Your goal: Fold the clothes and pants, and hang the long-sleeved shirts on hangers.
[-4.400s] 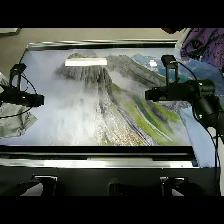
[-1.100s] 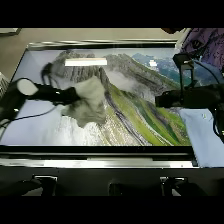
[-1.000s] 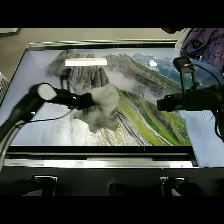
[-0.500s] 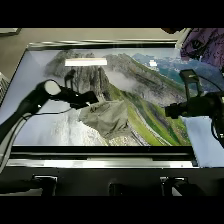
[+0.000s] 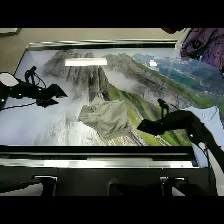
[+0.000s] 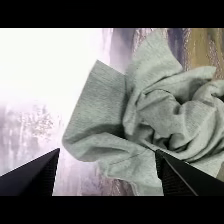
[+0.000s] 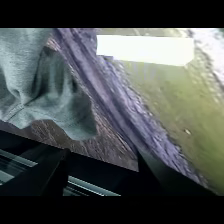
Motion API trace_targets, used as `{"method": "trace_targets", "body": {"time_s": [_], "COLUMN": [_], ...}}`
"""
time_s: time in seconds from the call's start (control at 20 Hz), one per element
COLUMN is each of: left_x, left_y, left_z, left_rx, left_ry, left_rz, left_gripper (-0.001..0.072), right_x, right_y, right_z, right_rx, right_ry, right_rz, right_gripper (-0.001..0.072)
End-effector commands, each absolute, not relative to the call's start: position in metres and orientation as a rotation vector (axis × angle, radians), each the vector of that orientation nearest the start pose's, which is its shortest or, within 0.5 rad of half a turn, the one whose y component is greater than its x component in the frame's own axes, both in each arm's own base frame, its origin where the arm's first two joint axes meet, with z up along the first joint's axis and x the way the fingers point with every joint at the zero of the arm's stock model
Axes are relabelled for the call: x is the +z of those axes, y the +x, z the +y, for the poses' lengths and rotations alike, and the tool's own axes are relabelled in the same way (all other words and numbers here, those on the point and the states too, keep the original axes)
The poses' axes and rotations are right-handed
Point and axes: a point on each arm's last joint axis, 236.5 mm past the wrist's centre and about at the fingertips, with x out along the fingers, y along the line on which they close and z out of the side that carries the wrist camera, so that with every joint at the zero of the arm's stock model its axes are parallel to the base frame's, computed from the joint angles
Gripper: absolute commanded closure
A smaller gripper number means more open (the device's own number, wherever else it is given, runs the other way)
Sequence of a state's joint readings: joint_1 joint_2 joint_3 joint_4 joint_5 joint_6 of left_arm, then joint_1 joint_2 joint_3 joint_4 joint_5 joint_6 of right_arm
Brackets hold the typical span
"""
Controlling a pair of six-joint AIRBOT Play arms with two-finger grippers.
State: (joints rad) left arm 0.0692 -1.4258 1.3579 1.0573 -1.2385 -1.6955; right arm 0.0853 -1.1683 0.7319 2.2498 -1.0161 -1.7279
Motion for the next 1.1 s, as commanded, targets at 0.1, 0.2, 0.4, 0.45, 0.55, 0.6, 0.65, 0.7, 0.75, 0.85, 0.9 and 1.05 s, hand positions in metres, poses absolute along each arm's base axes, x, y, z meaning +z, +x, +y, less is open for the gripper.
{"method": "trace_targets", "body": {"time_s": [0.1,0.2,0.4,0.45,0.55,0.6,0.65,0.7,0.75,0.85,0.9,1.05], "left_x": [0.043,0.043,0.033,0.023,-0.004,-0.02,-0.034,-0.047,-0.056,-0.071,-0.077,-0.094], "left_y": [0.421,0.421,0.419,0.417,0.416,0.414,0.413,0.413,0.414,0.415,0.414,0.41], "left_z": [-0.065,-0.064,-0.065,-0.066,-0.078,-0.085,-0.093,-0.101,-0.109,-0.128,-0.138,-0.156], "left_rx": [-0.145,-0.144,-0.174,-0.181,-0.217,-0.232,-0.242,-0.249,-0.254,-0.284,-0.308,-0.322], "left_ry": [-0.627,-0.627,-0.586,-0.583,-0.612,-0.625,-0.639,-0.651,-0.658,-0.656,-0.646,-0.619], "left_rz": [1.288,1.288,1.303,1.32,1.343,1.352,1.358,1.364,1.366,1.381,1.39,1.42], "left_gripper": [0.0041,0.0042,0.0041,0.0041,0.0043,0.0043,0.0043,0.0043,0.0043,0.0047,0.0048,0.0136], "right_x": [-0.079,-0.089,-0.097,-0.094,-0.082,-0.075,-0.069,-0.064,-0.06,-0.055,-0.054,-0.055], "right_y": [0.302,0.301,0.303,0.304,0.306,0.306,0.305,0.304,0.302,0.294,0.289,0.275], "right_z": [0.21,0.218,0.22,0.22,0.221,0.222,0.223,0.224,0.225,0.227,0.228,0.231], "right_rx": [0.428,0.425,0.416,0.418,0.427,0.425,0.424,0.433,0.444,0.463,0.472,0.499], "right_ry": [0.548,0.535,0.519,0.52,0.529,0.544,0.56,0.562,0.562,0.563,0.564,0.559], "right_rz": [1.349,1.354,1.348,1.34,1.315,1.308,1.305,1.302,1.302,1.32,1.339,1.394], "right_gripper": [0.023,0.0233,0.0668,0.0674,0.0674,0.0674,0.0674,0.0674,0.0674,0.0674,0.0673,0.0673]}}
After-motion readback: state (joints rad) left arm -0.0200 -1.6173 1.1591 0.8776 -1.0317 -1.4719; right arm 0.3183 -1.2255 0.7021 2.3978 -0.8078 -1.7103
